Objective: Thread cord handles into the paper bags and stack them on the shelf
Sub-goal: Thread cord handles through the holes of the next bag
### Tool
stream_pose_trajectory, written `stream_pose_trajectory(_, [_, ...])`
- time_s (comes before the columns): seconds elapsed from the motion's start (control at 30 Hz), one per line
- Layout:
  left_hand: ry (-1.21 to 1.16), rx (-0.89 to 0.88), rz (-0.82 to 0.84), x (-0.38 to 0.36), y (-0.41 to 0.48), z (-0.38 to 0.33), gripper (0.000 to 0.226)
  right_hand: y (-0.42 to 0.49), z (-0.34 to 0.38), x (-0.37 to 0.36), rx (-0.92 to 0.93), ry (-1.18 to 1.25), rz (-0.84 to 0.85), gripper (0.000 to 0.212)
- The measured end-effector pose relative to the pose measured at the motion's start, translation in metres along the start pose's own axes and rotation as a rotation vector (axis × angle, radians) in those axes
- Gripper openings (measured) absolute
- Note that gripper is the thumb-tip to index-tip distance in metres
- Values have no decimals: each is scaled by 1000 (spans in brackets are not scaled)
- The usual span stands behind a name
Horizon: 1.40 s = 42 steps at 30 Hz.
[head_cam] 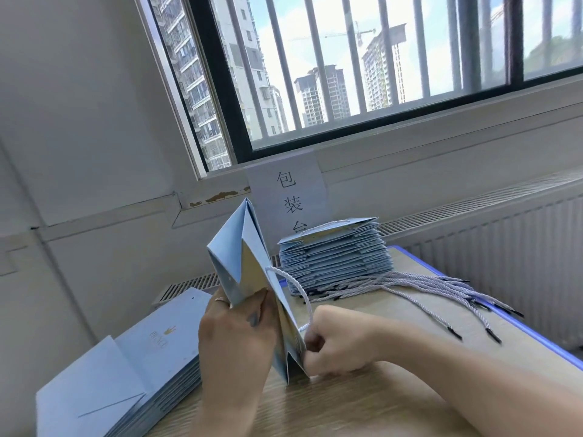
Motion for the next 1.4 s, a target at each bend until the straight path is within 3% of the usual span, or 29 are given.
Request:
stream_pose_trajectory(0.17, [15, 13, 76, -5, -6, 9, 20, -2, 5, -1, 61, -38, 13, 35])
stream_pose_trajectory(0.3, [-9, -19, 92, -2, -8, 5, 31, -2, 16, 2, 167, -231, -161, 58])
stream_pose_trajectory(0.53, [-45, 28, 106, 3, -8, -4, 17, -3, 19, 0, 153, -466, -230, 49])
stream_pose_trajectory(0.7, [-82, -30, -49, 23, -1, -19, 25, -4, 22, 0, 174, -572, -240, 47])
stream_pose_trajectory(0.83, [-40, -52, -139, 21, 3, -21, 14, -3, 23, -1, 197, -611, -252, 47])
stream_pose_trajectory(1.17, [-18, -44, -37, 8, 2, -5, 9, -5, 24, -1, 165, -577, -224, 50])
stream_pose_trajectory(1.4, [-44, -20, 13, 3, -3, 2, 19, -6, 26, -1, 170, -569, -222, 49])
Point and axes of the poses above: each hand's wrist, its own y-axis towards the middle knuckle, its own x-axis out of the back of the hand, z = x × y, the point moved 5 cm from there along y, towards the middle knuckle, and after that the axes turned 5 degrees about -x, right-handed, at the moved point
